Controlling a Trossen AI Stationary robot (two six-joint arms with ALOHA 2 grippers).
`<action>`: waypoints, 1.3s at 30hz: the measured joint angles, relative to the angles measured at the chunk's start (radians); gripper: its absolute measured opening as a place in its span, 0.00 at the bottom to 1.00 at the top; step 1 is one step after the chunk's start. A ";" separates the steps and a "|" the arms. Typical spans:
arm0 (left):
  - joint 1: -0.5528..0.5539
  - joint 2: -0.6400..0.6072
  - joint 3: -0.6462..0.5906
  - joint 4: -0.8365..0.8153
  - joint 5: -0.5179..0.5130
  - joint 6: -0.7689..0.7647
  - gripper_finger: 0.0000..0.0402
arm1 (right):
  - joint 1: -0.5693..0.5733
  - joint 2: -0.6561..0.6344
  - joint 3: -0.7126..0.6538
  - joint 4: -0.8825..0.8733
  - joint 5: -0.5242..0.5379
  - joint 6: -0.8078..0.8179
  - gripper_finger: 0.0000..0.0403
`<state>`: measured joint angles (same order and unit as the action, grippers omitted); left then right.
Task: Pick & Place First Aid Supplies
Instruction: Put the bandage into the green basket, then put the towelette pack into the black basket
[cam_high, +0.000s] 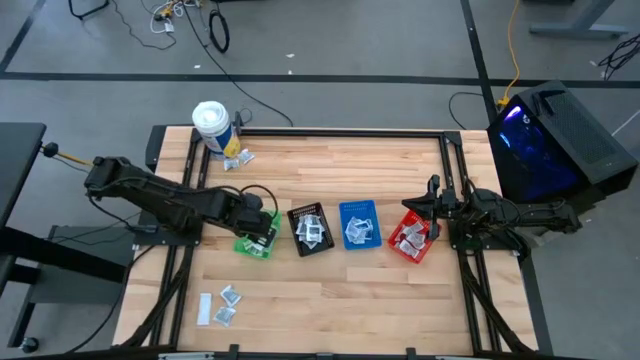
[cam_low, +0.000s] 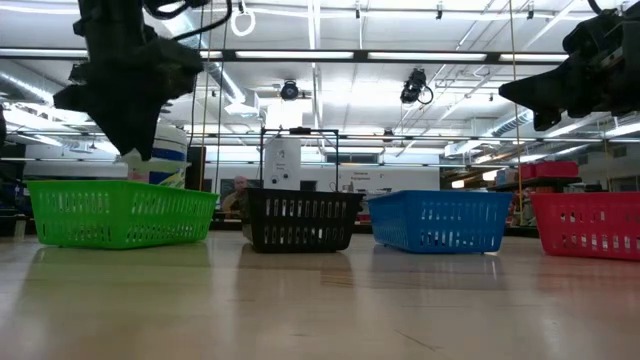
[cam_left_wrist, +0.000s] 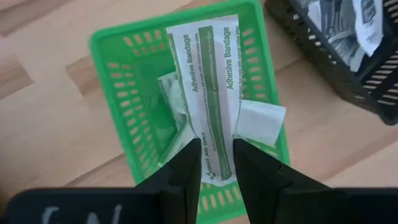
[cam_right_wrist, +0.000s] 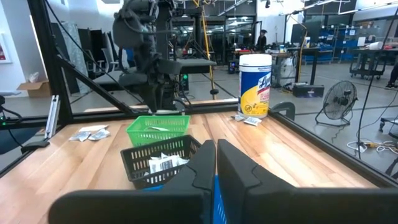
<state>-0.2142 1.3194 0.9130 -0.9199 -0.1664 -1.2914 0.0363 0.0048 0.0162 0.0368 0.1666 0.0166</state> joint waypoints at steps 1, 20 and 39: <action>0.000 0.010 -0.006 0.012 0.005 0.003 0.25 | 0.000 0.000 0.000 0.000 0.000 0.000 0.06; -0.007 0.076 -0.021 0.024 -0.002 0.121 0.27 | 0.000 0.000 0.000 0.000 0.000 0.000 0.06; -0.004 0.037 -0.007 -0.021 0.068 0.222 0.83 | 0.000 0.000 0.000 0.000 0.000 0.000 0.06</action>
<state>-0.2182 1.3562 0.9064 -0.9410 -0.0987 -1.0697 0.0364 0.0051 0.0161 0.0368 0.1669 0.0166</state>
